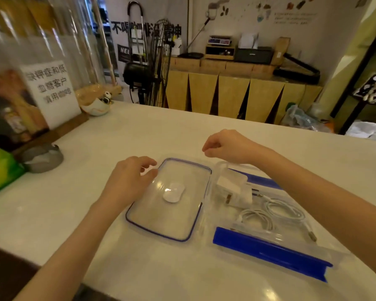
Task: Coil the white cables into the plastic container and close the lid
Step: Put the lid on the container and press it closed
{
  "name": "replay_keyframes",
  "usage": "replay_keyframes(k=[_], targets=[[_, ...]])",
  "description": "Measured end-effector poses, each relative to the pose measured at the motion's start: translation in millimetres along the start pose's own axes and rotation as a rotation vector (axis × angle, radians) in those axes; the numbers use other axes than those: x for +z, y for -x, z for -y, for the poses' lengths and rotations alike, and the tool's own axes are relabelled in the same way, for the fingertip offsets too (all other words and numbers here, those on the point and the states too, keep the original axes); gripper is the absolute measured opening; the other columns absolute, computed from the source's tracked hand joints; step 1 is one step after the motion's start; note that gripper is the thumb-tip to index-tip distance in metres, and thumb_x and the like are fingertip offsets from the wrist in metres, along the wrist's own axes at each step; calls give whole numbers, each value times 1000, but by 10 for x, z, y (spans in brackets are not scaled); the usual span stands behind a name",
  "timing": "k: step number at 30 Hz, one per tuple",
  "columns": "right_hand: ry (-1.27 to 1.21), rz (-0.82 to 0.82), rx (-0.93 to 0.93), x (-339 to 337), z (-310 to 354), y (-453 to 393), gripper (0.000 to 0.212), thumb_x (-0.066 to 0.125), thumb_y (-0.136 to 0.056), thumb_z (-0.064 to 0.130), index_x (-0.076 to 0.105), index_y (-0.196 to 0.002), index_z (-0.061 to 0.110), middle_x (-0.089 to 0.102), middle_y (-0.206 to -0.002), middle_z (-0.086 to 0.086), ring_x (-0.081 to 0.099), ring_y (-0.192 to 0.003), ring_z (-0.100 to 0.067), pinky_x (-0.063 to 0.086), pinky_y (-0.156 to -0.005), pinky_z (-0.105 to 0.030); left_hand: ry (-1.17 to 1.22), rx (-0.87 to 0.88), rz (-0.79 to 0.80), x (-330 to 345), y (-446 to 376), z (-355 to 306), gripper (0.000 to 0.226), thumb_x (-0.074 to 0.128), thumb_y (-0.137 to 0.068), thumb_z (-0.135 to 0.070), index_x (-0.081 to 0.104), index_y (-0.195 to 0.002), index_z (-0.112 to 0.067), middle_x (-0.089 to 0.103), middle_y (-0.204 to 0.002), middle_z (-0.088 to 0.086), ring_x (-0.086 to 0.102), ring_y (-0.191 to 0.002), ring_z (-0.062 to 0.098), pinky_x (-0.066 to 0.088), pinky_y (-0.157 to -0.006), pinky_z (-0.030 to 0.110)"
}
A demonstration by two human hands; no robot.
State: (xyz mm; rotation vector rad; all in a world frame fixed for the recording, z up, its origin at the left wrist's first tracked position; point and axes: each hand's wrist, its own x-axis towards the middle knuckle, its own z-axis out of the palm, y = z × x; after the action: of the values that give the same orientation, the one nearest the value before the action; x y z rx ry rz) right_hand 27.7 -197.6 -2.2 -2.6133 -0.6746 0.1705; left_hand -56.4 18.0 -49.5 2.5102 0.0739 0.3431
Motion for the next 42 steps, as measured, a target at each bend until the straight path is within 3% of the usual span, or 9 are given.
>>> replay_keyframes(k=[5,9,13,17,24,31,35,38,42], targets=[[218,262,178,160,-52,-357,35,47,-91,28,58,-114,4,60,-115,-12,54,-98,-25,43,-83,-33,-90,-203,51,95,-9,260,39,54,-87,-31,56,-118,-8,61,-112,10,56,-100,24,40,-81,27],[223,300,200,204,-61,-444,24,61,-82,14,67,-104,7,66,-107,-11,59,-89,-25,49,-80,-33,-21,-216,80,110,-2,241,18,53,-85,-16,68,-86,-6,68,-92,16,57,-80,25,49,-78,36],[185,232,228,201,-72,-450,23,67,-76,5,69,-99,6,66,-92,-9,61,-81,-25,49,-58,-25,-25,-138,26,114,-58,229,23,46,-88,-7,68,-91,1,69,-94,18,60,-86,29,47,-74,34],[30,93,256,88,-113,-435,19,60,-83,4,63,-101,1,61,-91,-12,61,-69,-22,53,-57,-24,27,10,-115,-13,-168,116,20,49,-90,-12,68,-91,-5,67,-87,8,55,-80,18,34,-65,24],[-224,-307,188,-277,-232,-146,15,58,-86,9,60,-101,8,62,-91,-9,64,-63,-16,55,-58,-21,689,34,2,-366,-328,-375,29,54,-87,-24,61,-114,-17,72,-90,3,70,-78,12,57,-66,20],[-775,-618,169,-575,-431,399,19,50,-85,0,62,-81,15,66,-86,-7,65,-90,-26,55,-81,-35,594,558,37,-462,-149,-993,36,64,-71,-26,61,-107,-20,67,-79,-34,65,-87,-4,49,-70,6],[-924,-677,274,-587,-589,786,21,46,-91,14,66,-84,11,66,-82,0,60,-83,-15,51,-71,-20,160,940,31,-248,-3,-1200,38,56,-78,-34,57,-112,-17,65,-104,-10,56,-104,1,45,-88,13],[-970,-722,320,-492,-704,1074,19,55,-87,29,69,-79,20,71,-77,4,63,-84,-15,49,-82,-30,-17,1050,144,16,123,-1270,36,51,-80,-35,64,-109,-18,70,-105,-2,61,-101,4,37,-94,14],[-808,-801,328,-307,-799,1465,19,69,-76,15,68,-95,17,70,-91,4,67,-84,-7,52,-83,-26,-12,1115,261,246,273,-1315,33,52,-80,-34,66,-106,-20,72,-104,-3,65,-98,6,44,-89,17]])
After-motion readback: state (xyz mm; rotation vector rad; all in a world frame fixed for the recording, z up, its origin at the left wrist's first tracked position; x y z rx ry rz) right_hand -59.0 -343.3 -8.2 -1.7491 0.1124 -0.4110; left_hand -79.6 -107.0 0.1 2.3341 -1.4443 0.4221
